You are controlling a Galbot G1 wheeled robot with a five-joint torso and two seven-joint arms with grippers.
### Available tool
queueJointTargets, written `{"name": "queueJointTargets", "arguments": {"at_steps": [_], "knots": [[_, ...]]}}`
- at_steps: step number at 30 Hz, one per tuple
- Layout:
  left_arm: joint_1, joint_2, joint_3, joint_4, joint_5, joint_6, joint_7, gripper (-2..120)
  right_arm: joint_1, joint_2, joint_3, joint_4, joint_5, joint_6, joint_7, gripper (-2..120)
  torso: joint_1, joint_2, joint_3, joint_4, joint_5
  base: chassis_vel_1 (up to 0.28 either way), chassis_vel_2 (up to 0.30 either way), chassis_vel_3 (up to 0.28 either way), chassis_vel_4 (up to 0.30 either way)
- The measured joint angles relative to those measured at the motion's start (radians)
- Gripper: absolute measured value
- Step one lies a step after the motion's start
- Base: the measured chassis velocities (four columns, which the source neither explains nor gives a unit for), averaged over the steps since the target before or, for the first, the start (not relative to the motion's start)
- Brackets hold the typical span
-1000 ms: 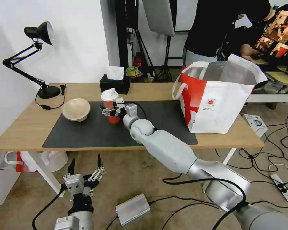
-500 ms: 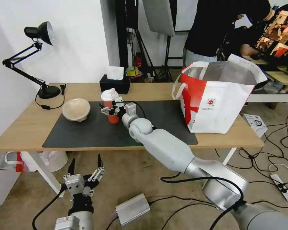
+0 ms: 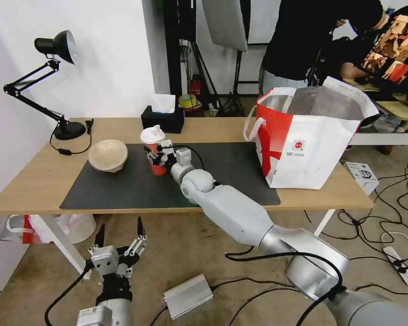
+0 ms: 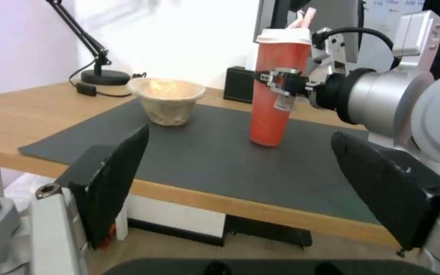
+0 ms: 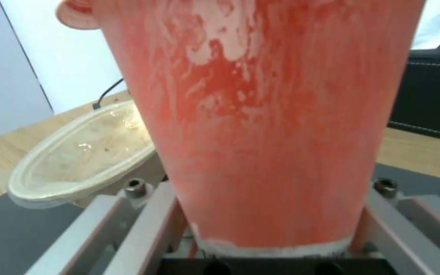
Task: Pick up the trash from the table and place it into the takeout bag.
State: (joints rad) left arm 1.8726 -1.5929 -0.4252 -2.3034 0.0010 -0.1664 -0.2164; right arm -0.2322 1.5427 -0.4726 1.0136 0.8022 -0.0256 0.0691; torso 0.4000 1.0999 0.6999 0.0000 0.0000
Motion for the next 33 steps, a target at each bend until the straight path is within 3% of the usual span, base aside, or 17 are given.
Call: {"name": "queueJointTargets", "arguments": {"at_steps": [5, 23, 33], "knots": [[-0.002, 0.0, -0.003, 0.001, 0.0, 0.0, 0.0, 95, 0.0, -0.028, 0.001, 0.046, 0.007, -0.001, 0.006, 14, 0.0, 0.0, 0.0, 0.0, 0.0, 0.0, 0.0, 0.0, 0.0], [0.012, 0.0, 0.001, -0.001, 0.008, -0.001, 0.001, 95, -0.011, -0.101, 0.007, 0.184, 0.024, -0.031, 0.054, 14, 0.0, 0.0, 0.0, -0.0001, 0.0, 0.0, 0.0, 0.0, 0.0], [0.008, 0.0, 0.005, -0.001, 0.015, -0.003, 0.0, 95, -0.038, -0.223, 0.005, 0.369, 0.055, -0.058, 0.108, 14, 0.0, 0.0, 0.0, -0.0001, 0.0001, 0.0, 0.0, 0.0, 0.0]]}}
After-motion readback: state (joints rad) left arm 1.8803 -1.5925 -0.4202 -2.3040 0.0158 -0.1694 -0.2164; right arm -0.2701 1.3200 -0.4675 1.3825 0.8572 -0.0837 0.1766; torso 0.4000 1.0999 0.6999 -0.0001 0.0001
